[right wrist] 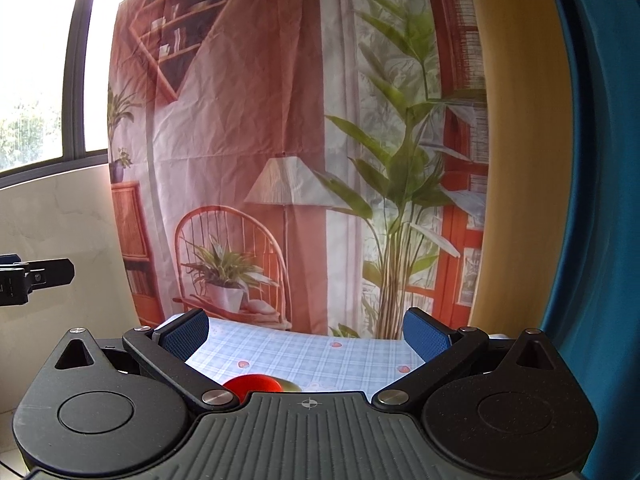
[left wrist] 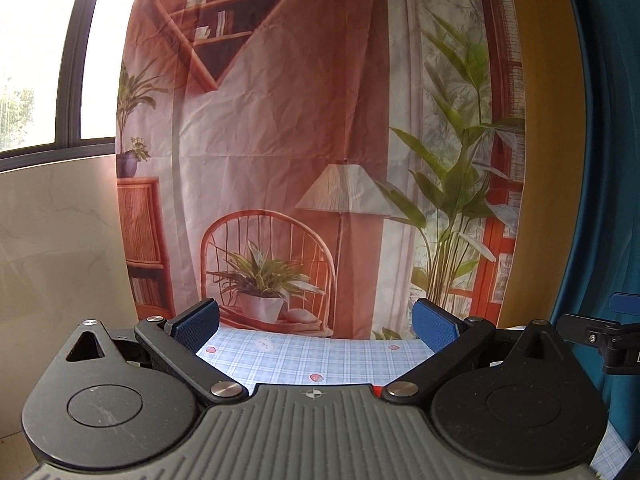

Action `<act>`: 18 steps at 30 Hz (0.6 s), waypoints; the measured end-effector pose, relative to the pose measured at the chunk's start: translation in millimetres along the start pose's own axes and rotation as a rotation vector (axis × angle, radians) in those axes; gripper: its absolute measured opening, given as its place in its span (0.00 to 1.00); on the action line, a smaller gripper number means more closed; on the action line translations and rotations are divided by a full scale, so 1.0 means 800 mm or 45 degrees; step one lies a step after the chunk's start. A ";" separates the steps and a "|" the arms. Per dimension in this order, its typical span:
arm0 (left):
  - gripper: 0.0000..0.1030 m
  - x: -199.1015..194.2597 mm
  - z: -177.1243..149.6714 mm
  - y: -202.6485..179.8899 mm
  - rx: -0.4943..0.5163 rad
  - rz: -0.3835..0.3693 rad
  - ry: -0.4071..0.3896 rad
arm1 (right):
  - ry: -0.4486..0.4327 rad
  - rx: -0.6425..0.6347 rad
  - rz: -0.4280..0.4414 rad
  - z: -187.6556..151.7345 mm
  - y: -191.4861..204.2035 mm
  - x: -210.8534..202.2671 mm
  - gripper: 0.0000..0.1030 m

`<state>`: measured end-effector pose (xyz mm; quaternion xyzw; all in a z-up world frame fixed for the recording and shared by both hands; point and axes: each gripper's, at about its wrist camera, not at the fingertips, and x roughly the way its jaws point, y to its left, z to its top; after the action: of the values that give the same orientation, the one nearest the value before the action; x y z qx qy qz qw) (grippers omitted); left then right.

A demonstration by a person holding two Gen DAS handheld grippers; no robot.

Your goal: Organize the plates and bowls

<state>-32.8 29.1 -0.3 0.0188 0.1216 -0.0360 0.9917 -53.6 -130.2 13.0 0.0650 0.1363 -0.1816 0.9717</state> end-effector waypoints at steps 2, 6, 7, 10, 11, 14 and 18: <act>1.00 -0.001 -0.001 -0.002 0.009 -0.006 -0.002 | -0.003 0.003 -0.003 0.000 0.000 -0.001 1.00; 1.00 -0.002 -0.003 -0.005 0.024 -0.009 0.000 | -0.004 0.007 -0.003 -0.001 -0.001 -0.001 1.00; 1.00 -0.002 -0.003 -0.006 0.025 -0.009 0.002 | -0.003 0.006 -0.003 -0.001 -0.001 -0.001 1.00; 1.00 -0.002 -0.004 -0.006 0.028 -0.009 0.007 | -0.004 0.006 -0.003 -0.001 -0.001 -0.001 1.00; 1.00 -0.002 -0.004 -0.006 0.030 -0.008 0.008 | -0.003 0.006 -0.004 -0.001 -0.001 -0.001 1.00; 1.00 -0.003 -0.003 -0.003 0.032 -0.012 0.008 | -0.005 0.013 -0.008 -0.001 -0.001 -0.003 1.00; 1.00 -0.003 -0.004 -0.002 0.037 -0.010 0.009 | -0.006 0.018 -0.009 -0.002 -0.002 -0.005 1.00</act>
<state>-36.1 27.9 -2.5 0.0330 0.1247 -0.0418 0.9908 -57.9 -130.4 12.4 0.0710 0.1328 -0.1863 0.9709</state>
